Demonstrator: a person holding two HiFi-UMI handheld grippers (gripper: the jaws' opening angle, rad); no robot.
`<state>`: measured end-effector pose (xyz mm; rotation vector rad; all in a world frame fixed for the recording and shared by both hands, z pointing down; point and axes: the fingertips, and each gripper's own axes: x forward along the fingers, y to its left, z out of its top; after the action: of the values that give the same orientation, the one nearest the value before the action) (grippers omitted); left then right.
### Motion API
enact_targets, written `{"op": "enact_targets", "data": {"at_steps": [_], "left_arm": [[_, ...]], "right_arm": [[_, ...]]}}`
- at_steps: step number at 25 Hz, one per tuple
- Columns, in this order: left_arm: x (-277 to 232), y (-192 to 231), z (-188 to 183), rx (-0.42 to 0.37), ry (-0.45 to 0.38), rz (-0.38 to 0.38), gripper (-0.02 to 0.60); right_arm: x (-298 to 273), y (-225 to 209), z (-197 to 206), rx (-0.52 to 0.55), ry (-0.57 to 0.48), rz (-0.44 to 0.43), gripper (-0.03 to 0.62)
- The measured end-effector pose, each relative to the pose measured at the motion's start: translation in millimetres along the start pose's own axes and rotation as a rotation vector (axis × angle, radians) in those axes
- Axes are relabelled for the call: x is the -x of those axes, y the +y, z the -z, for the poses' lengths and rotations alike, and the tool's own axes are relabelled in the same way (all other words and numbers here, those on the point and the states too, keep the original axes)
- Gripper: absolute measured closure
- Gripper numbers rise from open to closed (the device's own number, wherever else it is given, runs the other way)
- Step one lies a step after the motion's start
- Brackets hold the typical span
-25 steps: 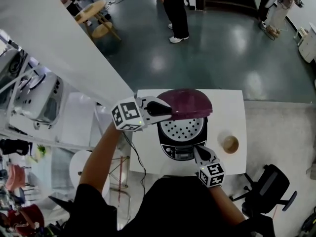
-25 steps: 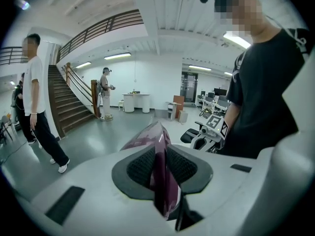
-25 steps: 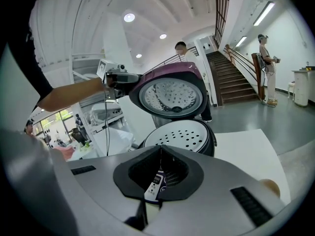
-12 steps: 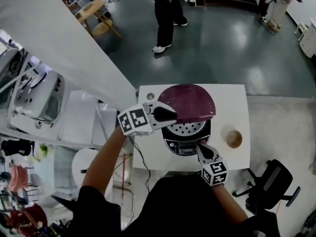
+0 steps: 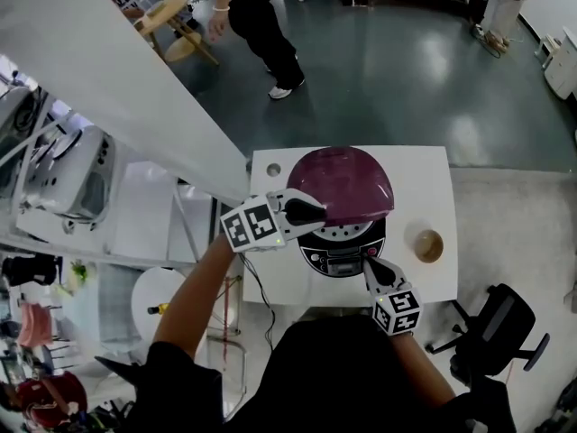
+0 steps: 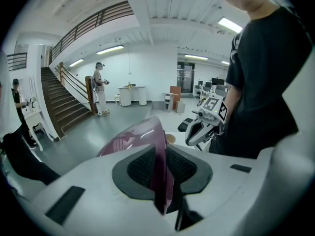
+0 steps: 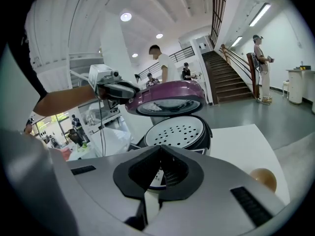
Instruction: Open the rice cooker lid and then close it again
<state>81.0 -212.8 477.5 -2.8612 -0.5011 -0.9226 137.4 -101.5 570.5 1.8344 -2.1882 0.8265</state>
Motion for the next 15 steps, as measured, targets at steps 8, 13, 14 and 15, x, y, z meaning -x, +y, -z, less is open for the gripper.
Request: {"op": "enact_targets", "data": {"at_steps": [8, 13, 14, 15], "left_arm": [[-12, -14, 14, -0.024, 0.051, -0.009, 0.514], [-18, -19, 21, -0.01, 0.064, -0.006, 0.514], [-19, -19, 22, -0.008, 0.066, -0.006, 0.514], [-20, -20, 23, -0.006, 0.067, -0.005, 0.514]], "right_arm": [[3, 1, 10, -0.001, 0.021, 0.003, 0.594], [4, 2, 12, 0.002, 0.028, -0.001, 0.594], [4, 1, 13, 0.002, 0.03, 0.0, 0.594], [5, 0, 14, 0.001, 0.032, 0.001, 0.594]]}}
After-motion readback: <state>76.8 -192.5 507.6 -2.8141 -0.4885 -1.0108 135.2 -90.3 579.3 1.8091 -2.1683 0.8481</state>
